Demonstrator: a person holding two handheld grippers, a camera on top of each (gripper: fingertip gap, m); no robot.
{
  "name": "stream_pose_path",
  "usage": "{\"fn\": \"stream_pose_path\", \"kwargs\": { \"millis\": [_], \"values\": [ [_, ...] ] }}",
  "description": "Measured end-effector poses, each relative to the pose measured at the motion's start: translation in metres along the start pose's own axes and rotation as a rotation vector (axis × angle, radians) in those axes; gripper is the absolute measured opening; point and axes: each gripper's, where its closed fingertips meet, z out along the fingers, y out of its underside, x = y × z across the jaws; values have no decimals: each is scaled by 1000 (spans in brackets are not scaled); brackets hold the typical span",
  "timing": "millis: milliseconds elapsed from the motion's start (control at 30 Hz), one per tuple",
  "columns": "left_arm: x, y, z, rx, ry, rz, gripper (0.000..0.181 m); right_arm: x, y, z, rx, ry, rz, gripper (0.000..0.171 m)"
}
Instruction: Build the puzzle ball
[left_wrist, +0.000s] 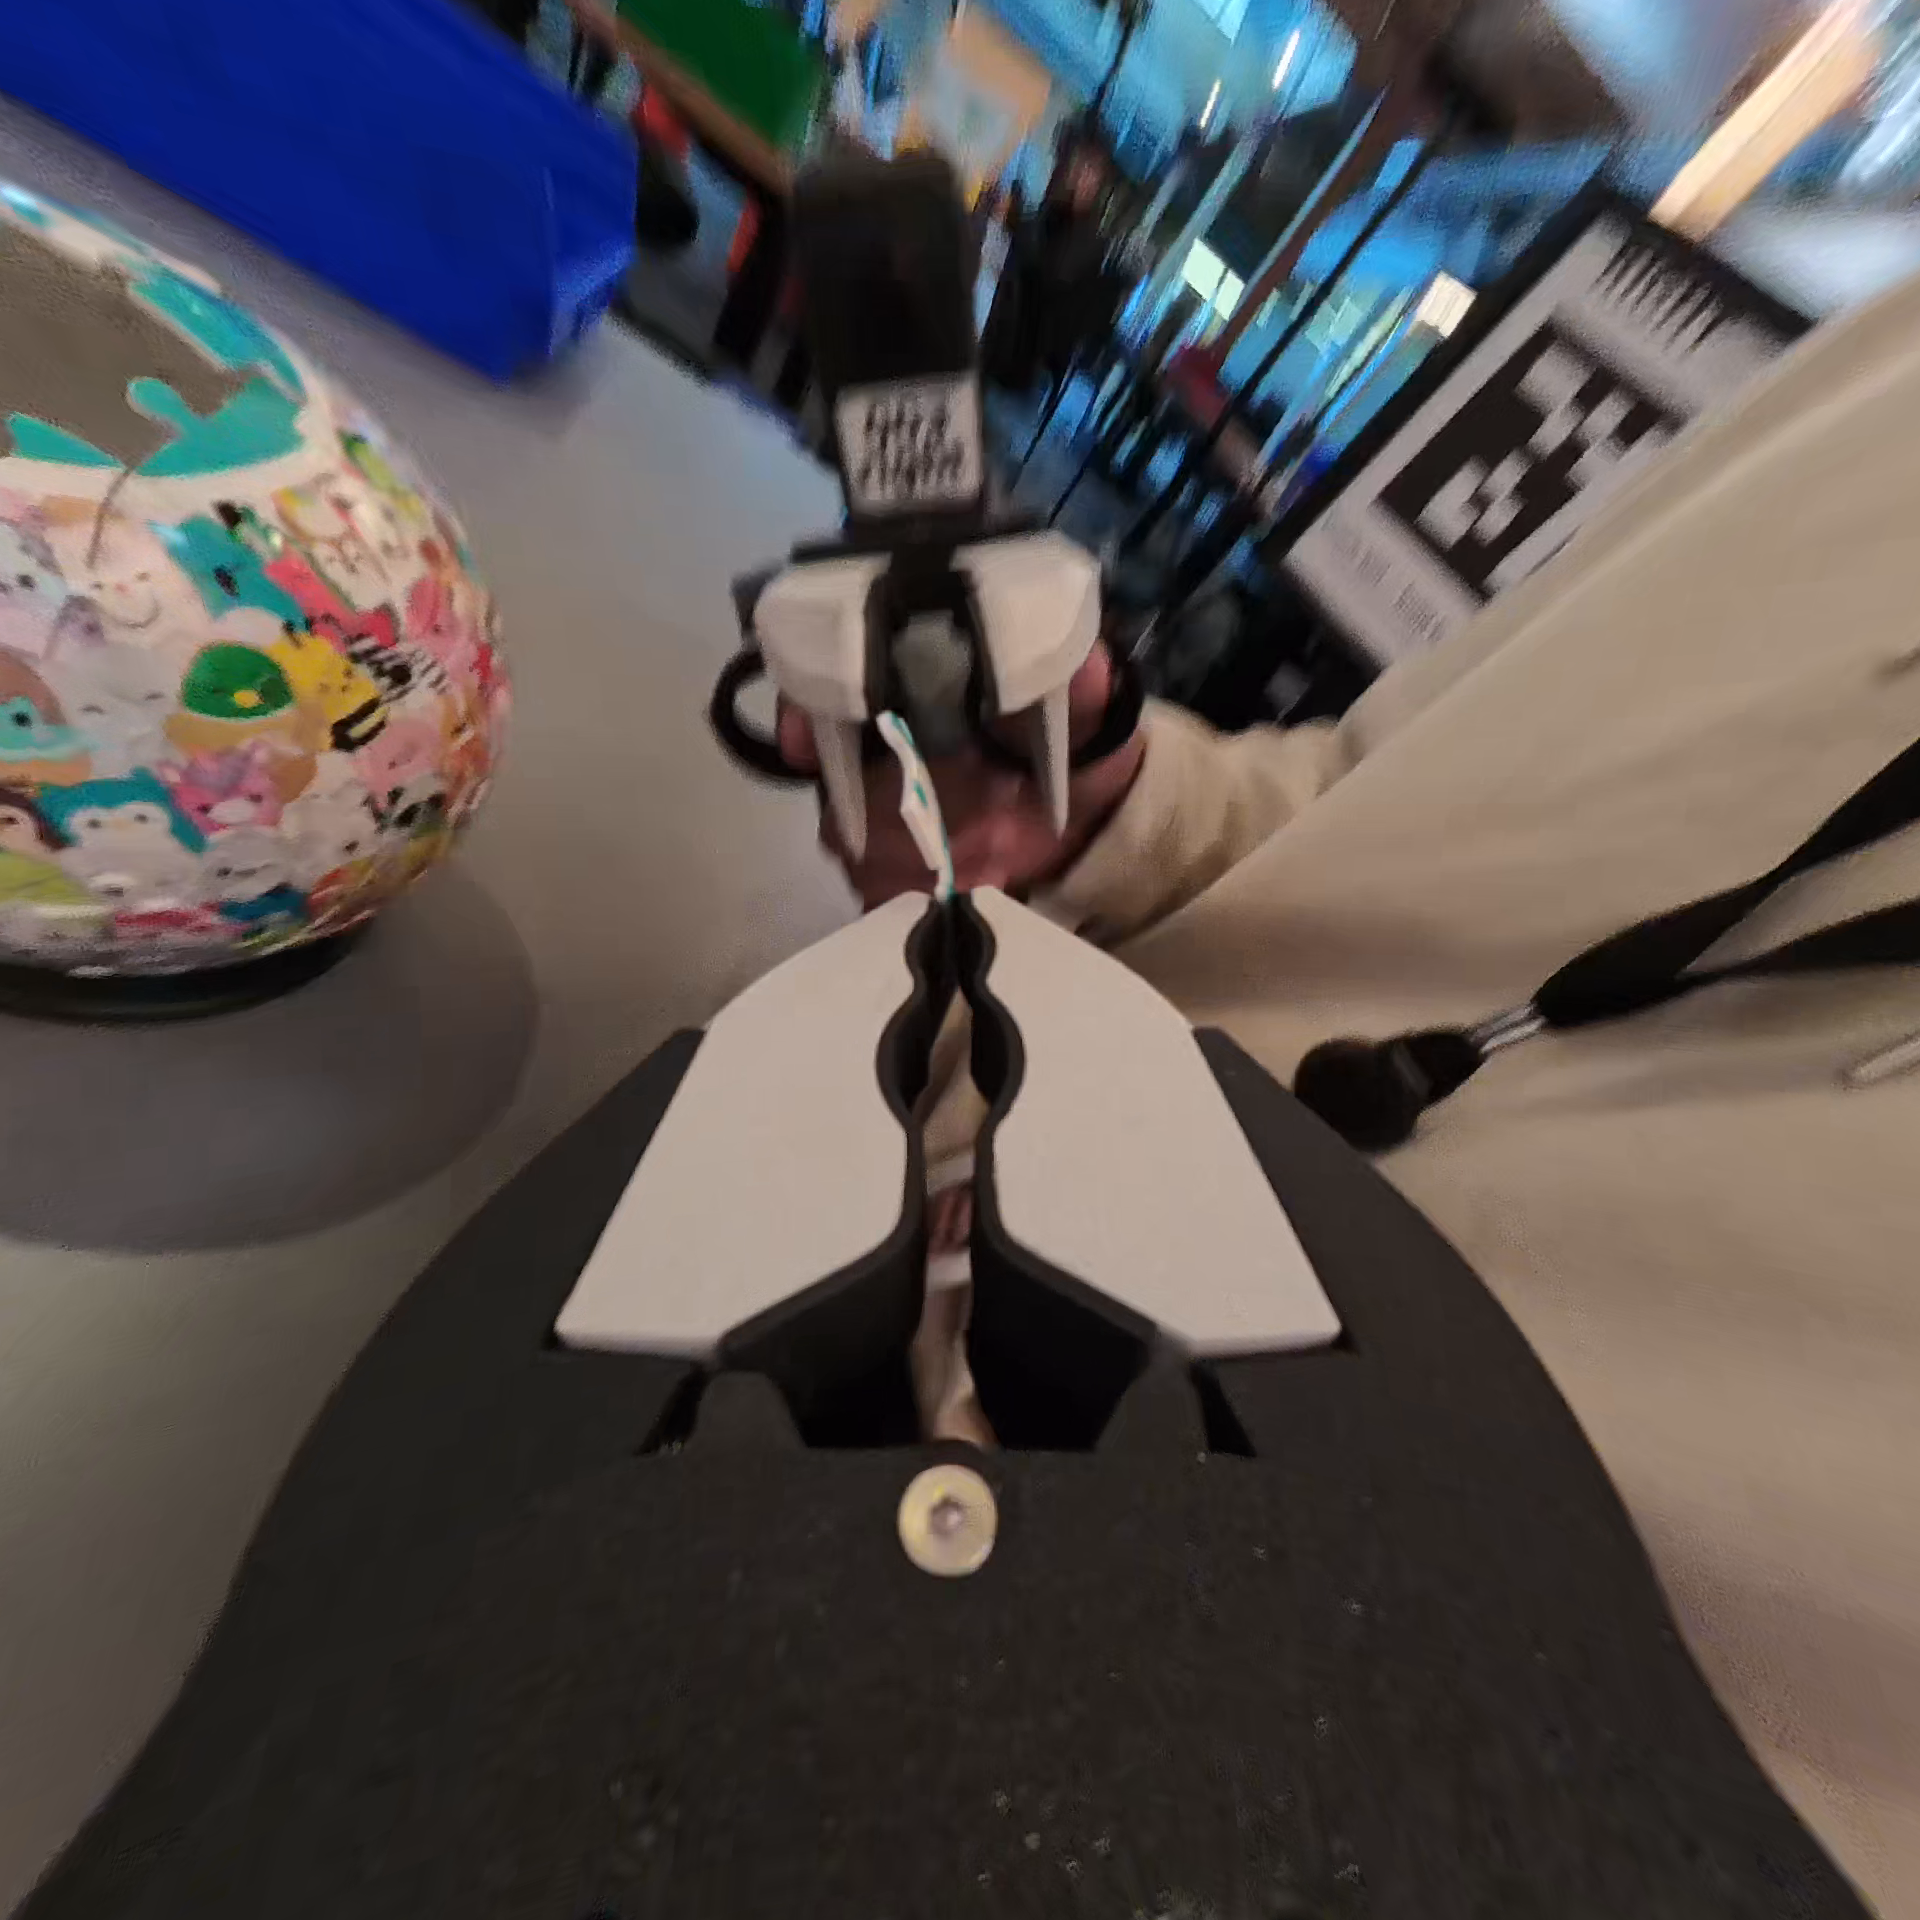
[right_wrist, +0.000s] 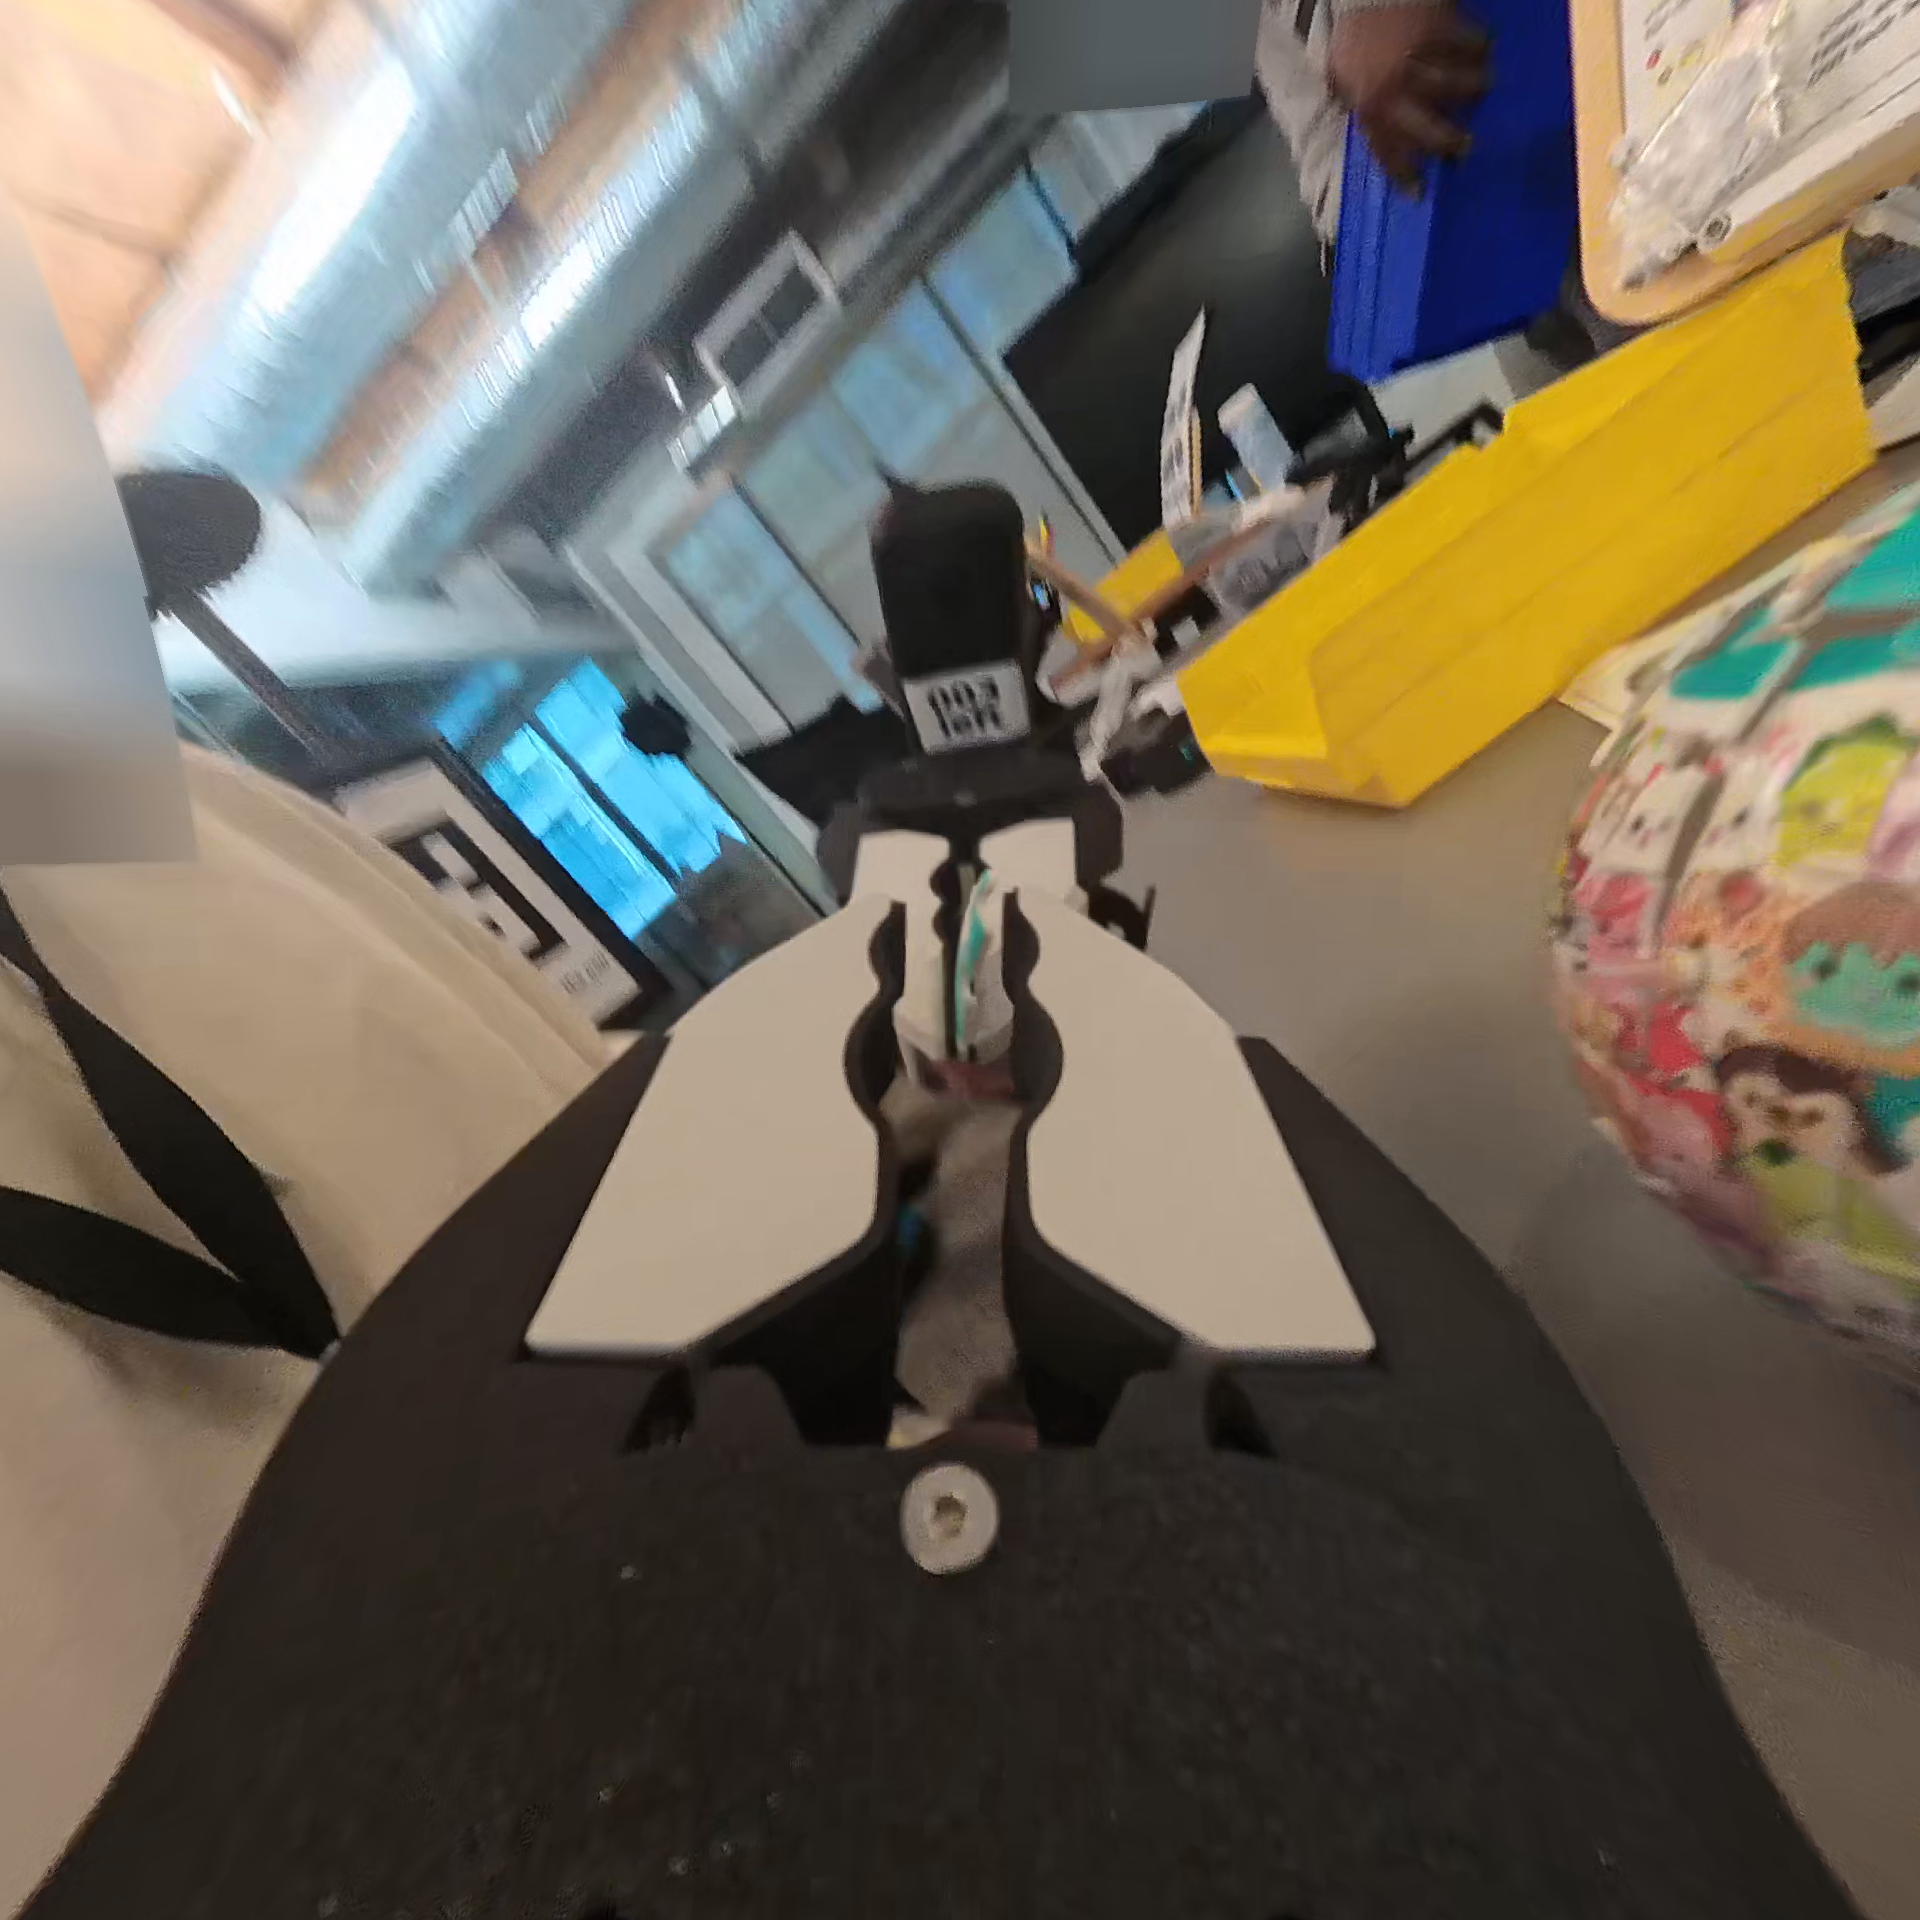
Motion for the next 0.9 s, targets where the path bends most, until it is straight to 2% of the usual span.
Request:
{"fn": "stream_pose_path", "kwargs": {
  "millis": [100, 167, 233, 267, 333, 433, 533, 667, 767, 900],
  "values": [
    [0, 20, -4, -251, 0, 80, 2, 2, 10, 1, -222, 33, -118, 21],
    [3, 25, -6, -362, 21, 123, 2, 3, 22, 1, -368, 33, -159, 17],
    [5, 23, -6, -406, 31, 154, 3, 2, 31, 0, -462, 14, -174, 15],
    [4, 23, -6, -427, 27, 162, 2, -2, 32, 0, -469, -13, -166, 4],
    [3, 22, -5, -446, 27, 172, 5, -2, 31, -2, -477, -9, -154, 3],
    [-7, 10, -4, -377, -50, 211, 8, 2, 20, -4, -395, 22, -110, 2],
    [-23, -8, -13, -246, -228, 268, 17, 12, -2, -8, -176, 83, 36, 2],
    [-31, -21, -17, -120, -430, 393, 18, 18, -15, -13, 77, 65, 274, 1],
    [-38, -20, -17, -167, -565, 512, 18, 18, -14, -12, 178, 50, 372, 1],
    [-28, -25, -10, -153, -600, 607, 13, 20, -8, -8, 197, 78, 385, 1]
  ]
}}
